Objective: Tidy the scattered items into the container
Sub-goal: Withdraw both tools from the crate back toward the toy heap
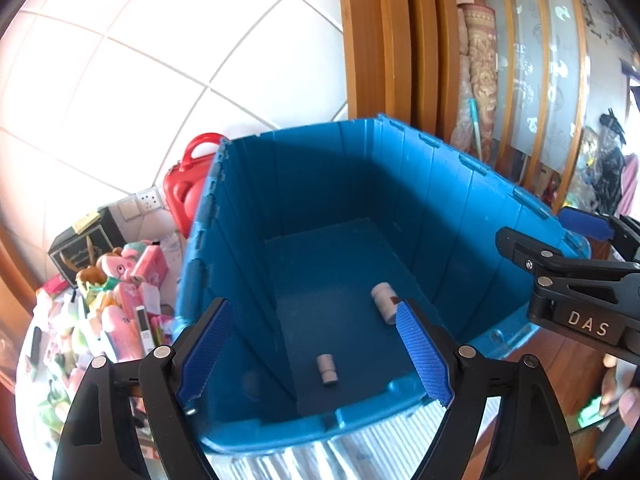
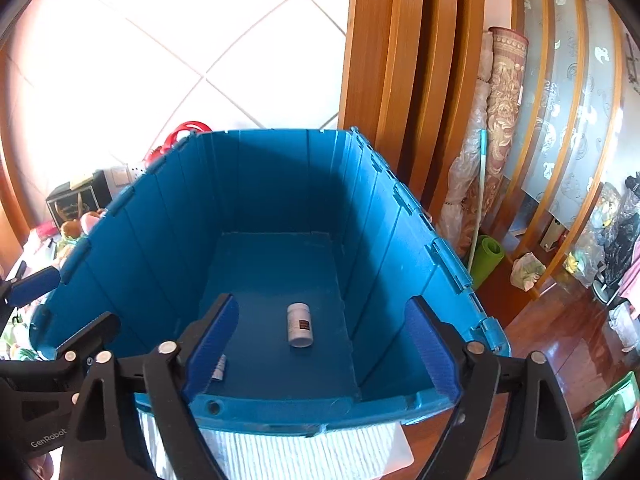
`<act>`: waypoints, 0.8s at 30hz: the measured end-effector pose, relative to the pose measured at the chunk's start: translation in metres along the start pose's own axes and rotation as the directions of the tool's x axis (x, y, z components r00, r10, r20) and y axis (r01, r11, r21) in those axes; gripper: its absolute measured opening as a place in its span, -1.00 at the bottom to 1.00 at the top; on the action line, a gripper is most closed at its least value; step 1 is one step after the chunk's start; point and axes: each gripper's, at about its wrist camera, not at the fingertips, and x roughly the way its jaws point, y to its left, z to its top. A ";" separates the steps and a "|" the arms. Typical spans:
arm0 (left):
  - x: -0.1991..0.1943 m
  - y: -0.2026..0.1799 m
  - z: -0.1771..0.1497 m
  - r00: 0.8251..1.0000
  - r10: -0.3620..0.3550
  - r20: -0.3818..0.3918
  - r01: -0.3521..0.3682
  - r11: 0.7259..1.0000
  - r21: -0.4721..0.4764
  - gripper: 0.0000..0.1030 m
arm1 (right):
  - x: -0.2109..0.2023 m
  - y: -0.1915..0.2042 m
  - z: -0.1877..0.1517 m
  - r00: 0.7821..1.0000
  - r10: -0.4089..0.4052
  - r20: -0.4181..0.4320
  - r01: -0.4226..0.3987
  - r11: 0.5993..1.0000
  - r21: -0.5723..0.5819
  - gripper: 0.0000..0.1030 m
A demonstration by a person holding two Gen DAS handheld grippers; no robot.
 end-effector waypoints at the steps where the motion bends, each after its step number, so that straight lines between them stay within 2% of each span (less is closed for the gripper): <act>1: -0.005 0.005 -0.001 1.000 0.002 0.005 -0.002 1.000 -0.005 0.65 | -0.005 0.004 0.000 1.000 0.009 0.009 -0.009 1.000 0.001 0.89; 6: -0.031 0.038 -0.013 0.999 0.027 0.037 -0.025 0.999 -0.038 0.65 | -0.028 0.035 -0.001 0.998 0.040 0.047 -0.040 0.999 -0.004 0.92; 11: -0.055 0.089 -0.032 0.996 0.076 0.056 -0.071 0.994 -0.087 0.68 | -0.049 0.084 -0.005 0.994 0.075 0.077 -0.073 0.997 -0.029 1.00; 18: -0.089 0.182 -0.079 0.987 0.152 0.046 -0.145 0.979 -0.143 0.89 | -0.081 0.174 -0.020 0.985 0.136 0.105 -0.130 0.990 -0.062 1.00; 24: -0.118 0.249 -0.123 0.985 0.173 0.022 -0.168 0.975 -0.146 0.90 | -0.103 0.256 -0.046 0.981 0.175 0.086 -0.169 0.982 -0.082 1.00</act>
